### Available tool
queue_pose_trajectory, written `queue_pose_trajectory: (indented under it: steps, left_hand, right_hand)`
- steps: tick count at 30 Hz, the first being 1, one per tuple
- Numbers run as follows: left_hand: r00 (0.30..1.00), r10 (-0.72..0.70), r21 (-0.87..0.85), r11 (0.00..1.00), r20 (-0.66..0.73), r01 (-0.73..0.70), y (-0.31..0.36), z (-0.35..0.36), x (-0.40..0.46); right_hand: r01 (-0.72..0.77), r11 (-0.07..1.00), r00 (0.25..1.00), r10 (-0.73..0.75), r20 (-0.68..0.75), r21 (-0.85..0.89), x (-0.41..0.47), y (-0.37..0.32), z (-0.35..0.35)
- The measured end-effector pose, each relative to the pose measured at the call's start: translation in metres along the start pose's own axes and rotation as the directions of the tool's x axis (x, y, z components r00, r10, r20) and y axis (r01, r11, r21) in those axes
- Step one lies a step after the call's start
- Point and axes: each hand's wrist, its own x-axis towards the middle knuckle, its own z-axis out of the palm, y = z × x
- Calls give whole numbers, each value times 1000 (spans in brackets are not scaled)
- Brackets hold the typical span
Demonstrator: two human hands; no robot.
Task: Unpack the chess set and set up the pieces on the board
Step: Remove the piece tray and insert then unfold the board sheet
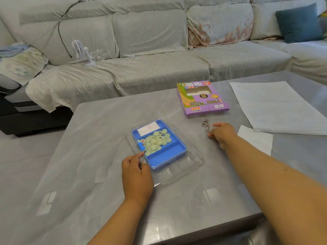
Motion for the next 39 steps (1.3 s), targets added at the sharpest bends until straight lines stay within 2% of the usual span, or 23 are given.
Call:
queue_pose_trajectory:
  steps: [1, 4, 6, 9, 16, 19, 22, 26, 30, 33, 35, 39]
  left_hand:
    - [1000, 2, 2, 1000, -1, -2, 0, 0, 0]
    - [1000, 0, 0, 1000, 6, 0, 1, 0, 0]
    - [1000, 1, -11, 1000, 10, -1, 0, 0, 0]
    - [1000, 7, -41, 999, 9, -6, 0, -2, 0]
    - [987, 108, -118, 989, 120, -94, -2, -4, -4]
    - [961, 191, -149, 975, 202, -163, -4, -4, -8]
    - [911, 279, -137, 959, 303, -249, -4, -5, -11]
    - [930, 213, -170, 971, 299, -168, 1, -7, -6]
    - [941, 150, -126, 985, 302, -116, 0, -3, -2]
    - [947, 136, -103, 988, 290, -111, -1, 0, -2]
    - [952, 124, -103, 990, 281, -99, -1, 0, -2]
    - [949, 128, -94, 990, 287, -106, -2, 0, -3]
  right_hand:
    - [25, 999, 1000, -25, 5, -35, 5, -1, 0]
    - [230, 912, 972, -235, 28, -340, -3, -14, 3]
    - [342, 846, 937, -341, 77, -409, -18, -18, 12]
    - [458, 771, 888, -415, 197, -443, -42, -13, 31]
    - [581, 533, 813, -348, 467, -615, -61, -11, 57]
    - [575, 513, 817, -322, 478, -637, -59, -16, 59]
    - [533, 431, 846, -284, 451, -728, -56, -24, 68]
    - [491, 420, 871, -238, 430, -763, -51, -34, 83]
    - [457, 385, 890, -211, 405, -802, -47, -39, 94]
    - [439, 468, 897, -175, 406, -767, -43, -41, 102]
    - [448, 507, 893, -210, 399, -736, -41, -39, 106]
    - [474, 492, 880, -236, 412, -730, -41, -38, 109]
